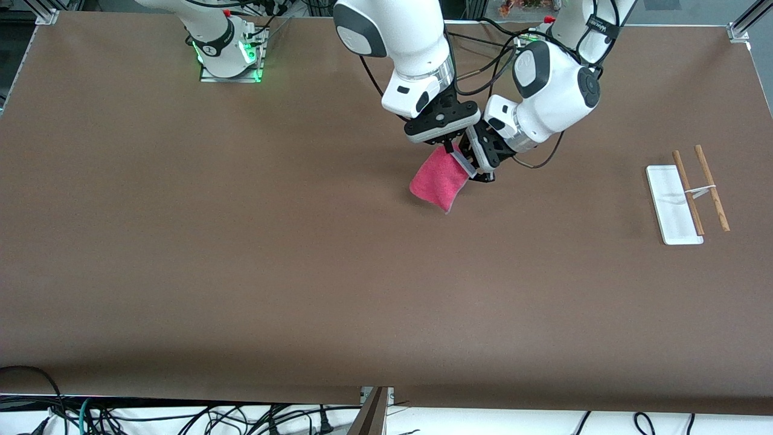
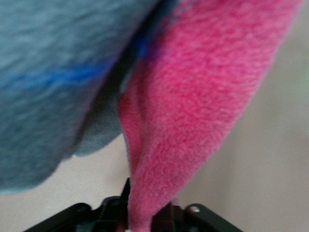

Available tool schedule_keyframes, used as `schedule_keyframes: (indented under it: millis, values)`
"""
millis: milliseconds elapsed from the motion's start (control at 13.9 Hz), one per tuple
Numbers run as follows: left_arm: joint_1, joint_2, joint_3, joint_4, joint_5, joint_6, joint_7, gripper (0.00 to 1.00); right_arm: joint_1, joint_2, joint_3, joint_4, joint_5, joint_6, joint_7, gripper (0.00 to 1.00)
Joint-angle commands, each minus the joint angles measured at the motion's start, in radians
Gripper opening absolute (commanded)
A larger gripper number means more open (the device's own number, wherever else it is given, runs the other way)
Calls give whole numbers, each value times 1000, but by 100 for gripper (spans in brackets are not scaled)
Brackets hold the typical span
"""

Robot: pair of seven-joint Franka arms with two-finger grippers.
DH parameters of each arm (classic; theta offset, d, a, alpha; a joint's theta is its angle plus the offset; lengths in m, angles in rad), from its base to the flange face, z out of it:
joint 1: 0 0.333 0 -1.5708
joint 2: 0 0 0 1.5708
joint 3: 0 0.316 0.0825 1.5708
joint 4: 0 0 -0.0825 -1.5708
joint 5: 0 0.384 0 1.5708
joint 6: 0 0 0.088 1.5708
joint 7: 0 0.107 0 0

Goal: Pass towel and hang on rack
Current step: 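Grasp the towel with the left gripper and open the right gripper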

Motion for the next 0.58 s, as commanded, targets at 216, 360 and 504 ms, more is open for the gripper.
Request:
schedule_keyframes:
  millis: [216,360,504]
  values:
    - [119,-29,-4,18,17,-34,20,0,9,13,-8,32,-11,-3,-1,0]
    - [162,-45,4,20,17,-90,20,0,9,15,-9,32,-11,-3,-1,1]
    - [220,-61,6,20,17,-157,20,0,7,13,-14,32,-15,-3,-1,66]
